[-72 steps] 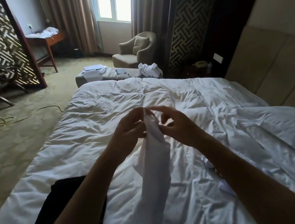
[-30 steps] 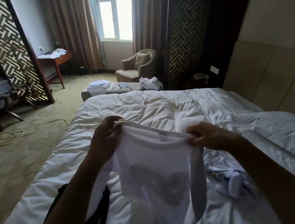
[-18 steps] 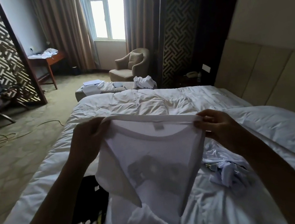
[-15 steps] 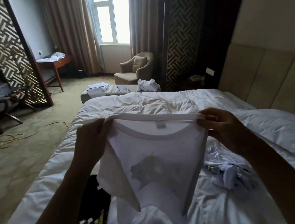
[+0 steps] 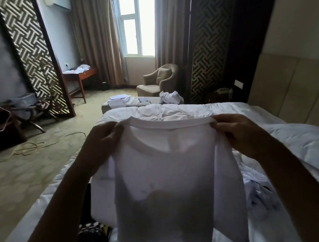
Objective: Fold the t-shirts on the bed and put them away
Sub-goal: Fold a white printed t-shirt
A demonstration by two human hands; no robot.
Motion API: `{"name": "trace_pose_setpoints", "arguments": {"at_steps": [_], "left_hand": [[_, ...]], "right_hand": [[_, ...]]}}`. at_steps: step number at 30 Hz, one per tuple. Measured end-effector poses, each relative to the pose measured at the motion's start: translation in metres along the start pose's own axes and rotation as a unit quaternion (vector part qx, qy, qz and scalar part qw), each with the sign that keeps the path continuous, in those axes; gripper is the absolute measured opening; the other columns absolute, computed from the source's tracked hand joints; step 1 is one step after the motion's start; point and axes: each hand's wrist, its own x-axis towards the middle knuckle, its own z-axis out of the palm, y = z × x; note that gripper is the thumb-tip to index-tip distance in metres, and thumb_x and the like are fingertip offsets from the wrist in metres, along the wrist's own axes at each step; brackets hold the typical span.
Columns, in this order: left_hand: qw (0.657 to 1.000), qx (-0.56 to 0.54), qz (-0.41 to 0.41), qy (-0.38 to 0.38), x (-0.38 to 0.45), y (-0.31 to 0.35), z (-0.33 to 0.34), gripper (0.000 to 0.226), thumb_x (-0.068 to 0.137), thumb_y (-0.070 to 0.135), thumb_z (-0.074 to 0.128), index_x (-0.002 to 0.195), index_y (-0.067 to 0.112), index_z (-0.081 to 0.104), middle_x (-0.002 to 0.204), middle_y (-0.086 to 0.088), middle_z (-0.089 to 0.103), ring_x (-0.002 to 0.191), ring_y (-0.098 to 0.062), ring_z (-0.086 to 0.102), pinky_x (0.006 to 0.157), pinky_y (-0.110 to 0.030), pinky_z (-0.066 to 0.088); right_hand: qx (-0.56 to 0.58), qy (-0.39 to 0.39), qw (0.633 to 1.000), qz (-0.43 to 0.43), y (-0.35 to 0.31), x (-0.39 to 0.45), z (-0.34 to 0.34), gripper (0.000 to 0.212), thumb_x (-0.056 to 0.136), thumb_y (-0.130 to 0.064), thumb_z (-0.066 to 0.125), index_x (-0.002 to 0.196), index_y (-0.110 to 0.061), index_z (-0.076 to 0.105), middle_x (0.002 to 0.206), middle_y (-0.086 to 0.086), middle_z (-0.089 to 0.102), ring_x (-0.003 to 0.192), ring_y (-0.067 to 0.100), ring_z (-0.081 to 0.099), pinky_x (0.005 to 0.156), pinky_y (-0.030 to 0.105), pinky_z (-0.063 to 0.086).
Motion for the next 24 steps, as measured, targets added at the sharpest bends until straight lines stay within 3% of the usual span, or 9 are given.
{"name": "trace_pose_setpoints", "arguments": {"at_steps": [3,6,8,11,14,17,20,24], "left_hand": [[0.995,0.096,-0.004,0.004,0.019,-0.037,0.021,0.040,0.085,0.039,0.050,0.076,0.002,0.062,0.065,-0.006,0.059,0.062,-0.014,0.048,0.063,-0.038,0.043],[0.986,0.158,-0.047,0.004,0.040,-0.090,0.046,0.025,0.093,0.028,0.058,0.087,0.007,0.071,0.082,-0.019,0.071,0.075,-0.029,0.067,0.071,-0.040,0.048],[0.977,0.203,-0.068,0.001,0.050,-0.126,0.063,0.031,0.093,0.031,0.056,0.099,0.006,0.073,0.093,-0.020,0.073,0.091,-0.035,0.069,0.077,-0.042,0.051],[0.957,0.265,-0.112,-0.036,0.084,-0.202,0.098,0.027,0.099,0.029,0.053,0.113,0.015,0.071,0.103,-0.019,0.072,0.100,-0.037,0.066,0.078,-0.042,0.048],[0.945,0.296,-0.117,-0.076,0.121,-0.281,0.138,0.018,0.100,0.019,0.050,0.098,0.009,0.065,0.095,-0.025,0.067,0.092,-0.041,0.062,0.068,-0.039,0.038],[0.943,0.284,-0.135,-0.109,0.160,-0.368,0.176,0.016,0.096,0.011,0.052,0.080,0.011,0.057,0.086,-0.025,0.064,0.082,-0.041,0.061,0.066,-0.040,0.039],[0.937,0.277,-0.167,-0.129,0.197,-0.449,0.204,0.016,0.095,0.010,0.052,0.083,0.005,0.062,0.085,-0.023,0.064,0.082,-0.038,0.061,0.067,-0.039,0.040],[0.926,0.269,-0.227,-0.141,0.242,-0.530,0.242,0.017,0.096,0.018,0.051,0.089,0.013,0.065,0.088,-0.012,0.064,0.089,-0.036,0.061,0.069,-0.036,0.043]], "right_hand": [[-0.075,0.012,0.995,0.060,0.039,0.028,-0.005,0.021,0.095,-0.001,0.055,0.102,-0.014,0.071,0.079,-0.003,0.072,0.068,0.006,0.066,0.056,0.022,0.052],[-0.120,0.040,0.988,0.093,0.089,0.064,-0.010,0.016,0.095,0.000,0.057,0.102,-0.008,0.069,0.079,0.000,0.068,0.066,0.005,0.065,0.054,0.018,0.048],[-0.190,0.066,0.974,0.103,0.125,0.090,-0.013,0.015,0.095,-0.004,0.059,0.101,-0.011,0.071,0.084,0.001,0.071,0.079,0.011,0.069,0.061,0.017,0.050],[-0.324,0.082,0.933,0.133,0.194,0.147,-0.020,0.014,0.093,-0.016,0.061,0.097,-0.013,0.074,0.092,0.006,0.073,0.094,0.025,0.068,0.072,0.027,0.045],[-0.378,0.107,0.905,0.162,0.272,0.202,-0.023,0.017,0.093,-0.020,0.059,0.101,-0.012,0.073,0.102,0.011,0.073,0.102,0.031,0.064,0.079,0.032,0.046],[-0.393,0.128,0.891,0.189,0.353,0.259,-0.023,0.021,0.094,-0.019,0.056,0.108,-0.012,0.071,0.111,0.014,0.071,0.109,0.034,0.062,0.088,0.037,0.048],[-0.393,0.131,0.882,0.224,0.423,0.310,-0.027,0.023,0.096,-0.019,0.054,0.112,-0.012,0.069,0.115,0.012,0.070,0.112,0.033,0.059,0.088,0.034,0.045],[-0.408,0.141,0.863,0.262,0.494,0.366,-0.042,0.021,0.096,-0.022,0.055,0.108,-0.013,0.069,0.112,0.011,0.070,0.109,0.032,0.060,0.082,0.033,0.044]]}}
